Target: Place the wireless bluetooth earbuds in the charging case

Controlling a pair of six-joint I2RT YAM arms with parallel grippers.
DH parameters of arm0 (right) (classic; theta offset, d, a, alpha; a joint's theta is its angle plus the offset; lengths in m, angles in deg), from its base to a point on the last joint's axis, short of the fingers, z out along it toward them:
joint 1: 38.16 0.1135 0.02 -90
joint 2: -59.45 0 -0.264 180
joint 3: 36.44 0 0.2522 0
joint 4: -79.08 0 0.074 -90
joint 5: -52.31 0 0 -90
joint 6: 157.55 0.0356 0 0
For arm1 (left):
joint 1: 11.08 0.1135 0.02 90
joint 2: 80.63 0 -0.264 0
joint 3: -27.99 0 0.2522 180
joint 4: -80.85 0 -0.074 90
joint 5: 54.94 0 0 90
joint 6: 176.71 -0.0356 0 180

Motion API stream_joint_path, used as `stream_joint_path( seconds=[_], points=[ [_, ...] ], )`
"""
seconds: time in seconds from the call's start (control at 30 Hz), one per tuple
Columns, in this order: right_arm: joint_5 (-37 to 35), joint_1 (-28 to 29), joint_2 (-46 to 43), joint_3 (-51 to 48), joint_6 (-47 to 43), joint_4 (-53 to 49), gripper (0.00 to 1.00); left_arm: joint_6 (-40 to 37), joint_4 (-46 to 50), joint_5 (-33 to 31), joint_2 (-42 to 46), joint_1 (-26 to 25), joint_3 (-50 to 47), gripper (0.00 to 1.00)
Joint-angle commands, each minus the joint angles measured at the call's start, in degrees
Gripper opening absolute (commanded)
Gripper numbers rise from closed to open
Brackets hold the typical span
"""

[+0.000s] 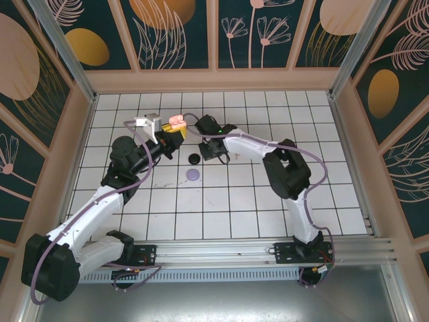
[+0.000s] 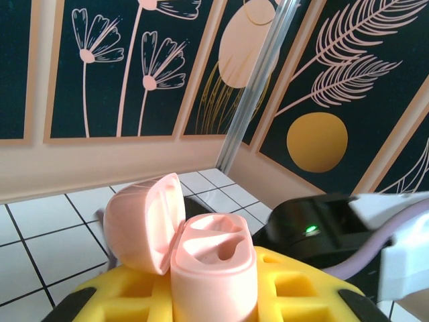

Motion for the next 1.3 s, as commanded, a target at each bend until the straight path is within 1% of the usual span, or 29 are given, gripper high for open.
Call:
stream_joint_path(
  seconds=[0.0, 0.1, 0.3, 0.37, 0.5, 0.53, 0.7, 0.9, 1.1, 1.27],
  points=[
    [-2.5, 0.3, -8.1, -1.7, 1.2, 1.9, 0.15, -2.7, -2.0, 0.4, -0.1, 0.4, 1.4, 0.0],
    [-3.5, 0.0, -12.6, -3.5, 1.0, 2.0, 0.15, -3.9, -3.1, 1.1, 0.3, 0.4, 0.9, 0.0],
    [-5.9, -0.4, -22.3, -5.9, 0.4, 1.8, 0.15, -7.6, -7.0, 6.8, -0.3, 0.4, -0.1, 0.0],
    [-6.7, -0.3, -25.2, -5.8, 0.3, 1.5, 0.15, -8.2, -10.9, 7.3, 0.0, 0.3, -2.2, 0.0],
    [-7.0, -0.3, -30.7, -5.5, -0.2, 1.5, 0.15, -10.8, -23.9, 7.0, 1.7, 0.2, -9.4, 0.0],
    [-6.7, -0.3, -32.2, -5.6, -0.5, 2.0, 0.15, -12.0, -25.5, 6.5, 2.2, 0.1, -10.7, 0.0],
    [-2.4, 0.2, -37.9, -6.4, -2.6, 5.2, 0.15, -17.5, -27.4, 6.3, 3.1, -0.9, -13.4, 0.0],
    [5.3, 2.5, -43.3, -9.8, -6.6, 11.5, 0.16, -22.7, -26.4, 8.1, 1.0, -4.6, -13.0, 0.0],
    [9.1, 6.3, -47.3, -13.9, -9.7, 16.4, 0.16, -23.2, -29.0, 9.7, -2.5, -7.6, -11.3, 0.0],
    [10.0, 9.5, -49.3, -16.8, -10.2, 18.8, 0.16, -22.9, -30.0, 10.5, -4.7, -8.9, -9.8, 0.0]
  ],
)
